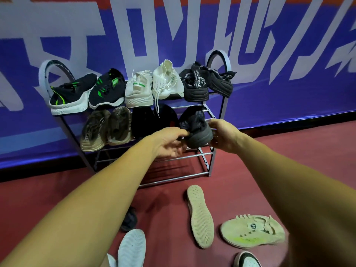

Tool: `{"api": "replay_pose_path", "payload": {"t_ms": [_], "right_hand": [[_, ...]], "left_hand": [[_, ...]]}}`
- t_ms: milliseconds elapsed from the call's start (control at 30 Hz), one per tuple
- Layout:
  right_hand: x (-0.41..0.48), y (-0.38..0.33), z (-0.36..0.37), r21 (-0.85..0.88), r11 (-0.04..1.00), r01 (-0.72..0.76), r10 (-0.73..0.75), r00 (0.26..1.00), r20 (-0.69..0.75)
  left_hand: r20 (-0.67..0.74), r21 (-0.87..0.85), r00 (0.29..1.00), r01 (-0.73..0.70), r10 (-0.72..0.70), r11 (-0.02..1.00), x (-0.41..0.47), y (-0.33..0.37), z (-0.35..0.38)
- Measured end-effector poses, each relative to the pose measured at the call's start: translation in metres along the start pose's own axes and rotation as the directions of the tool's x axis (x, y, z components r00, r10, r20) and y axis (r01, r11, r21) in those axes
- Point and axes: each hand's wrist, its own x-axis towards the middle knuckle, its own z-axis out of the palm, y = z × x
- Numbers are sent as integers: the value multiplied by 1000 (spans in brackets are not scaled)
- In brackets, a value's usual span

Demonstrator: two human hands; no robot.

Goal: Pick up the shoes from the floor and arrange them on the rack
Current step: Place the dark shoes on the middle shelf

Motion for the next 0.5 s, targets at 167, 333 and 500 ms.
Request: {"api": "replay_pose_path", "payload": {"t_ms": [167,333,500], "right_hand": [[16,3,-6,-228,970,91,-124,983,-133],[25,2,-5,-431,882,190,-211,978,0],[39,6,0,-499,858,119,-90,993,82]], "left_hand": [[-152,113,967,-188,204,976,26,6,5],[-303,464,859,-245,413,851,60,10,2],[-353,622,809,-173,471,763,75,11,-2]]}}
